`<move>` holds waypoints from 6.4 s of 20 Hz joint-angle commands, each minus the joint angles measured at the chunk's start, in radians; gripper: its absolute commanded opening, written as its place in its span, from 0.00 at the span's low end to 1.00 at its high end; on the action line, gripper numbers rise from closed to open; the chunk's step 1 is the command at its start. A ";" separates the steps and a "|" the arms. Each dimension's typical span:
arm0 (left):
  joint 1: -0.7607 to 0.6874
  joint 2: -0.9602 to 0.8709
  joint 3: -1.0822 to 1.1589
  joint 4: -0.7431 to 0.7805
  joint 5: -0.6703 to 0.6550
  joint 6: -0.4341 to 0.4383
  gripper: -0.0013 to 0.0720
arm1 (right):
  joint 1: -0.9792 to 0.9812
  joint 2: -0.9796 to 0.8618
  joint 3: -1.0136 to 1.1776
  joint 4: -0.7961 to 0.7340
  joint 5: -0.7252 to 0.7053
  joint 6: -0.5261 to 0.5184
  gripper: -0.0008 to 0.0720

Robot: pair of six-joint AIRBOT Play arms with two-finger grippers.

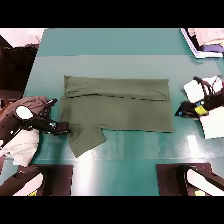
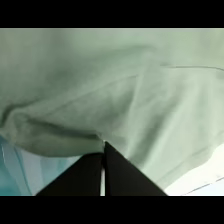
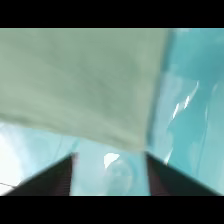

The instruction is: Fold the shirts.

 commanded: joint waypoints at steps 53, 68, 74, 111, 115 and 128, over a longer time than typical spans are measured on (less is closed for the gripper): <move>-0.003 -0.194 0.406 -0.126 0.424 0.037 0.05 | -0.015 -0.256 0.221 0.061 -0.220 0.043 0.06; -0.004 -0.244 0.505 -0.163 0.099 0.020 0.05 | -0.248 -0.315 0.159 0.201 -0.133 -0.200 0.72; -0.004 -0.244 0.504 -0.164 0.058 0.016 0.05 | -0.310 -0.420 0.115 0.412 -0.146 -0.319 0.71; -0.482 -0.875 1.040 -0.180 0.121 -0.006 0.05 | 0.581 -0.500 1.084 0.470 0.035 -0.089 0.03; -0.402 -0.803 1.044 -0.100 0.090 -0.010 0.05 | 0.636 -0.544 1.094 0.470 -0.023 -0.089 0.03; 0.071 -0.296 1.044 0.077 -0.080 0.017 0.05 | 0.952 -0.809 1.106 0.483 -0.450 -0.238 0.03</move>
